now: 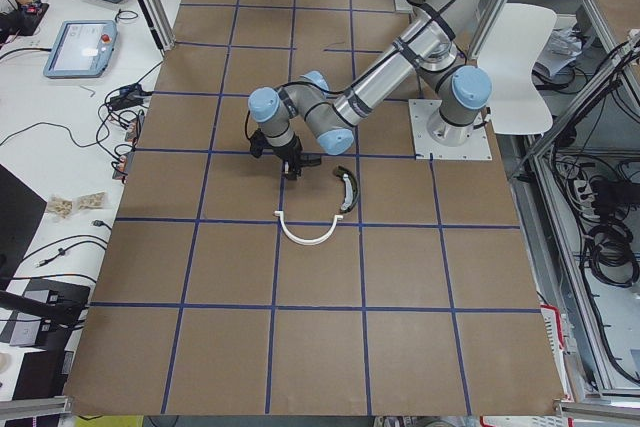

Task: Place bearing gear from tray to pile

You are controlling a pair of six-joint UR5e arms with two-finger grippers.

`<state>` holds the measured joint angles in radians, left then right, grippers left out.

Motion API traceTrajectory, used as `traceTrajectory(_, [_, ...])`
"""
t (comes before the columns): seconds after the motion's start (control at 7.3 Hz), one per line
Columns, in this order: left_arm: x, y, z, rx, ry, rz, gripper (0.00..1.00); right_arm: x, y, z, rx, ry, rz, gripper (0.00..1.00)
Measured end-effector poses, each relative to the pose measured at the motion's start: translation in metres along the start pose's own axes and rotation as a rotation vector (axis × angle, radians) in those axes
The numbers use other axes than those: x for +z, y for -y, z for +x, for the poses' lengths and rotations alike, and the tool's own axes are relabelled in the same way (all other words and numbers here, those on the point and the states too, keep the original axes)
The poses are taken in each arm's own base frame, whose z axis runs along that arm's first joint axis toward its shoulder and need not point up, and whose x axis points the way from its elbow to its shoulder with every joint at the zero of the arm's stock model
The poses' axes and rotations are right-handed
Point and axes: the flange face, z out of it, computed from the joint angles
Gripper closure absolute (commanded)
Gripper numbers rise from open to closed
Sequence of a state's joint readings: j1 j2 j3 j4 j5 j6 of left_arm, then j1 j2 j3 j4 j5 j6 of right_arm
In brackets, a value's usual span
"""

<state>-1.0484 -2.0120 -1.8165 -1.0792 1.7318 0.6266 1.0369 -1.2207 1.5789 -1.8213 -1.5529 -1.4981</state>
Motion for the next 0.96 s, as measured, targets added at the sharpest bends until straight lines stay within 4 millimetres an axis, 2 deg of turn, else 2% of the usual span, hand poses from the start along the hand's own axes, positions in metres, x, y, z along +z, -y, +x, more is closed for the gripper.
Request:
traceTrajectory(0.27, [-0.007, 0.001, -0.002, 0.001, 0.008, 0.007, 0.0, -0.007, 0.132, -0.069, 0.172, 0.023, 0.02, 1.0])
traceTrajectory(0.55, [-0.028, -0.002, 0.005, 0.0, 0.024, 0.031, 0.0, 0.003, 0.237, -0.147, 0.298, 0.036, 0.012, 1.0])
traceTrajectory(0.69, [-0.042, -0.007, 0.01, -0.002, 0.022, 0.046, 0.0, 0.014, 0.279, -0.189, 0.359, 0.044, 0.016, 1.0])
traceTrajectory(0.82, [-0.058, -0.015, 0.017, -0.008, 0.011, 0.059, 0.0, 0.029, 0.309, -0.227, 0.41, 0.043, 0.019, 1.0])
traceTrajectory(0.96, [-0.077, -0.025, 0.025, -0.023, 0.002, 0.067, 0.0, 0.05, 0.33, -0.263, 0.463, 0.036, 0.029, 1.0])
